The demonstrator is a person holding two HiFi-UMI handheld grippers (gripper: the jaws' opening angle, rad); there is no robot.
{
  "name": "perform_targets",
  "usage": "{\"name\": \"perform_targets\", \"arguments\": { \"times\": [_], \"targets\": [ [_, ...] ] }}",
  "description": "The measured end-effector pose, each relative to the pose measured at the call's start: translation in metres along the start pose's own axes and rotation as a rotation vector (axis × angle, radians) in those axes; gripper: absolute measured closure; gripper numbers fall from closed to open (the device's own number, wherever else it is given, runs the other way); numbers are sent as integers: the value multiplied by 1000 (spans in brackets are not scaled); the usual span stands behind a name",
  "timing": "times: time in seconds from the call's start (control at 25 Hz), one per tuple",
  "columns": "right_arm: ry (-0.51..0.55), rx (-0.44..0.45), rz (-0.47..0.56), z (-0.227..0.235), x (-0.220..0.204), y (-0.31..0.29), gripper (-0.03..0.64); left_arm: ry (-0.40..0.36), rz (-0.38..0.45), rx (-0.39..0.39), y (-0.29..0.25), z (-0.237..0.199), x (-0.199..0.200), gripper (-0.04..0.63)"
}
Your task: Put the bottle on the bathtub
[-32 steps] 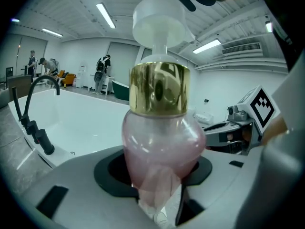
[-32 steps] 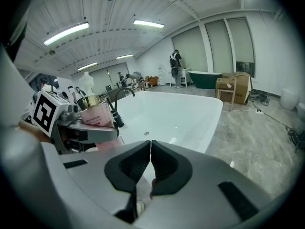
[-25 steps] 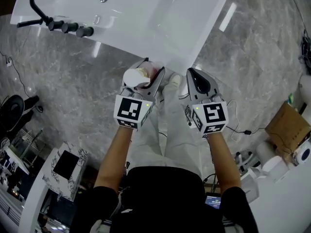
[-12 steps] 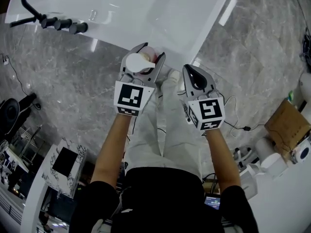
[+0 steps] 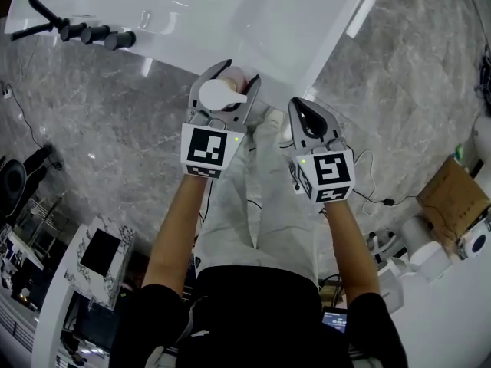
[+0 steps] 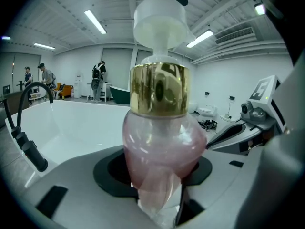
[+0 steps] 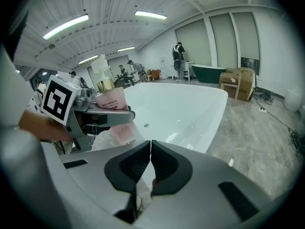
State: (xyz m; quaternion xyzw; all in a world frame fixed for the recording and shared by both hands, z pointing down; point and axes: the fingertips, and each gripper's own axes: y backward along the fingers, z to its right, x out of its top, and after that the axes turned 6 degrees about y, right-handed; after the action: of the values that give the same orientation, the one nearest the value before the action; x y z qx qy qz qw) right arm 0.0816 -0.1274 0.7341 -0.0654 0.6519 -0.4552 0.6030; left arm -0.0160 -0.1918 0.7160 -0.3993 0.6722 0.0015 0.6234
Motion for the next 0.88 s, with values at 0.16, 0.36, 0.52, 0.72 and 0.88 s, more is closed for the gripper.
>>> {"name": "perform_targets", "arguments": {
  "times": [0.16,0.36,0.52,0.72,0.88],
  "targets": [
    [1,-1,-1,1,-2,-2,592,-23,-7,11,-1,-1,-7,364],
    [-2,-1,-10,3,-9,-4,592,-38,-2,25,-3,-3,-14,364],
    [-1,1,-19,5,-14,-5,594,-50,10,32,-4,-3,-16,364],
    [-5,7,-28,5,-19,-7,594,-68,29,25,-4,-1,-18,363],
    [-3,10,-31,4,-20,-10,592,-43,2,27,1,1,-24,362]
  ]
}}
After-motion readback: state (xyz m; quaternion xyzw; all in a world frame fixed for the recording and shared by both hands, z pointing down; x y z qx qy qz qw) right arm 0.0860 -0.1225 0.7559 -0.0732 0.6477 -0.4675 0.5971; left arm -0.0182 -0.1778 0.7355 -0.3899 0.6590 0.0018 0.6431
